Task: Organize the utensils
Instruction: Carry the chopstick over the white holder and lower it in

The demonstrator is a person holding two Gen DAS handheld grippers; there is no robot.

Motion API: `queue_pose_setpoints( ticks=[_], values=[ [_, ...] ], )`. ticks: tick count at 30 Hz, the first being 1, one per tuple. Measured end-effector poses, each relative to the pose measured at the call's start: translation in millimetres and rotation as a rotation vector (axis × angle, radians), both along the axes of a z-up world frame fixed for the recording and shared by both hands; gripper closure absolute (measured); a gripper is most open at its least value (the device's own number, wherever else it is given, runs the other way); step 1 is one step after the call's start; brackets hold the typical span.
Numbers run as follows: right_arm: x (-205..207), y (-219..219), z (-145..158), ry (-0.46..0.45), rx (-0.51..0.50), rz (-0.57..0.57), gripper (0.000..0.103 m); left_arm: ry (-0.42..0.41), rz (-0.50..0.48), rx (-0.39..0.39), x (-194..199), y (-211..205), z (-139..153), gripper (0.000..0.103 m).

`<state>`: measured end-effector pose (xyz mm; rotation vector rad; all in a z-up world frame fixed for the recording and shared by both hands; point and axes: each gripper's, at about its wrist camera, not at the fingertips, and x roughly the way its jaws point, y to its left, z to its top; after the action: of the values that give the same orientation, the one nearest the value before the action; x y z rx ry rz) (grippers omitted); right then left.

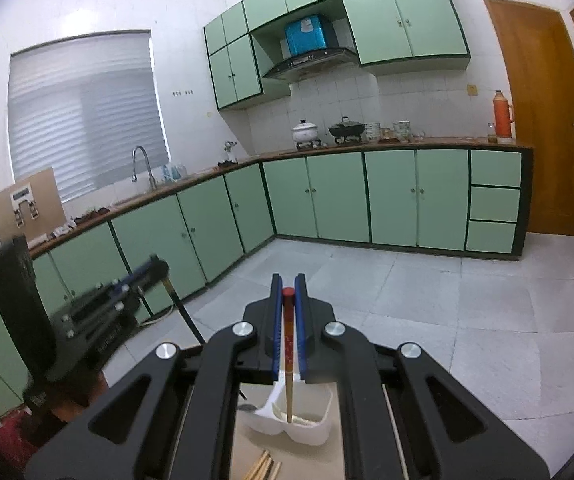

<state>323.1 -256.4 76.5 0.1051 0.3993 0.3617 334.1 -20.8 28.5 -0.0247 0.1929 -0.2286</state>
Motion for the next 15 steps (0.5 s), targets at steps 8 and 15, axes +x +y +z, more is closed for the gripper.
queue_pose_setpoints(
  ticks=[8,15],
  values=[
    [26,12,-30,0.034,-0.032,-0.043,0.098,0.033,0.009,0.002,16,0,-19,0.097],
    [40,16,-81,0.162,-0.044,-0.048,0.092,0.152,0.013,0.016,35,1,-50,0.094]
  ],
)
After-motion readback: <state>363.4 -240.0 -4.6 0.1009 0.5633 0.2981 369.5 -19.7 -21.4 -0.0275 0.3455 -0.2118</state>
